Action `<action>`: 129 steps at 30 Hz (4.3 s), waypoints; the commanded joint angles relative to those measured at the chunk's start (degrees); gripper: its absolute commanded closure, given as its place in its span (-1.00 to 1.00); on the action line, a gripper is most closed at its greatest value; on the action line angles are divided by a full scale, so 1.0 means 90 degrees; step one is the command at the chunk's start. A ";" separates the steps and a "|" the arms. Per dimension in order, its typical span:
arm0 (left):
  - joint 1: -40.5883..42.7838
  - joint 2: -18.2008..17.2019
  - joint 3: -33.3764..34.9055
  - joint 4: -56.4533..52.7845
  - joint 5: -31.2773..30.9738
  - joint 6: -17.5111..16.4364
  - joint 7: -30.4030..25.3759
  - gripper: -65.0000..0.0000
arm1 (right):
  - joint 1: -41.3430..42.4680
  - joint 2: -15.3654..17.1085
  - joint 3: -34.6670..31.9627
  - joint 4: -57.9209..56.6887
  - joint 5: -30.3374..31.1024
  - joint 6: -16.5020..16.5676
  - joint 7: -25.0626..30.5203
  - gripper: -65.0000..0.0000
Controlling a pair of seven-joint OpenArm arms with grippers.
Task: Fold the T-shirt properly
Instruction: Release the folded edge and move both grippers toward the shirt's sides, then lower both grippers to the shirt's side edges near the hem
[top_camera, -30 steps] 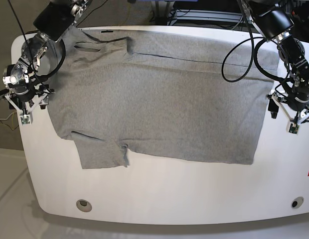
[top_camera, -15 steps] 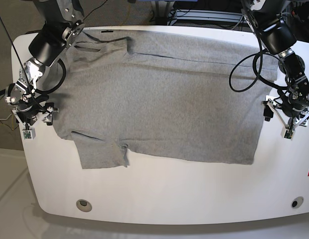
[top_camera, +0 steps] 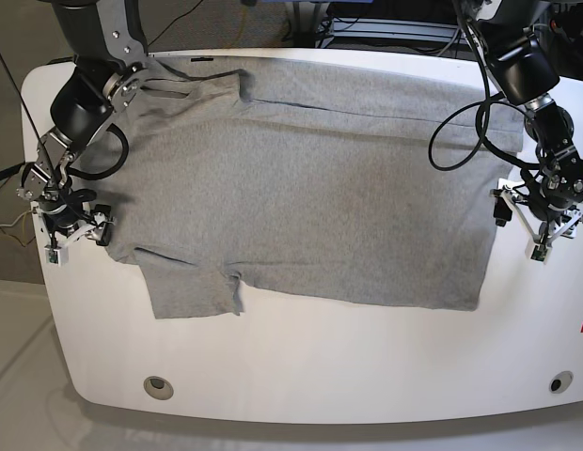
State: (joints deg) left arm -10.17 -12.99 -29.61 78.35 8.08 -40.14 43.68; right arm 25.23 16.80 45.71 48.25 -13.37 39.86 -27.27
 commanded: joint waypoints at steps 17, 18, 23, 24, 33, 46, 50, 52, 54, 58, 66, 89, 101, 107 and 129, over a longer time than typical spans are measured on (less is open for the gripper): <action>-0.0525 -0.0114 0.0003 -0.0173 -0.0052 0.0016 -0.0609 -0.56 | -0.0064 -0.0103 0.0142 -0.0277 0.0230 0.0016 0.0114 -0.22; -0.0545 -0.0114 0.0022 -0.0183 -0.0052 0.0016 -0.0609 -0.56 | -0.0103 -0.0113 0.0142 -0.0277 0.0220 0.0016 0.0114 -0.22; -0.0711 -0.0114 0.0188 -0.0183 -0.0052 0.0016 -0.0609 -0.56 | -0.0269 -0.0172 0.0132 -0.0277 0.0220 0.0016 0.0114 -0.22; -0.0730 -0.0114 0.0227 -0.0192 -0.0052 0.0016 -0.0609 -0.56 | -0.0269 -0.0250 0.0122 -0.0277 0.0201 0.0016 0.0094 -0.22; -0.0808 -0.0104 0.0550 -0.0192 -0.0052 0.0016 -0.0795 -0.56 | -0.0552 -0.0523 0.0103 0.0436 0.0220 0.0016 -0.0355 -0.21; -0.0935 -0.0095 0.0569 -0.0603 -0.0052 0.0016 -0.0971 -0.56 | -0.0757 -0.0894 -0.0200 0.1257 0.0201 0.0016 -0.0726 -0.21; -0.0935 -0.0104 0.0569 -0.0681 -0.0052 0.0016 -0.0990 -0.56 | -0.0787 -0.0924 -0.0474 0.1257 0.0210 0.0016 -0.0736 -0.21; -0.0935 -0.0104 0.0569 -0.0681 -0.0052 0.0016 -0.1000 -0.56 | -0.0836 -0.0953 -0.0581 0.1257 0.0210 0.0016 -0.0736 -0.21; -0.0935 -0.0104 0.0569 -0.0681 -0.0052 0.0016 -0.1059 -0.56 | -0.0845 -0.1051 -0.0620 0.1257 0.0201 0.0016 -0.0736 -0.21; -0.0926 -0.0104 0.0559 -0.0681 -0.0052 0.0016 -0.1166 -0.56 | -0.0826 -0.1139 -0.0620 0.1257 0.0161 0.0016 -0.0736 -0.21; -0.0916 -0.0104 0.0559 -0.0681 -0.0052 0.0016 -0.1195 -0.56 | -0.0816 -0.1168 -0.0630 0.1257 0.0152 0.0016 -0.0736 0.57; -0.0887 -0.0095 0.0540 -0.0778 -0.0062 0.0016 -0.1615 -0.56 | -0.0855 -0.1041 -0.0884 0.1237 0.0152 0.0016 -0.0736 0.96; -0.1473 -0.0095 -0.0056 -0.2224 -0.0091 0.0016 -0.2446 -0.56 | -0.0865 -0.1041 -0.0884 0.1237 0.0152 0.0016 -0.0736 0.96; -0.1844 -0.0104 -0.0603 -0.2693 -0.0101 0.0016 -0.2455 -0.56 | -0.0865 -0.1041 -0.0884 0.1237 0.0152 0.0016 -0.0736 0.96; -0.2821 -0.0114 -0.0867 -0.4686 -0.0101 0.0016 -0.3061 -0.57 | -0.0992 -0.1041 -0.0884 0.1247 0.0152 0.0016 -0.0736 0.96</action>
State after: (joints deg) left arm -33.47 -13.26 -37.45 36.69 8.21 -39.70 17.89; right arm 16.75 7.31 37.87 59.75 -8.80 39.66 -28.69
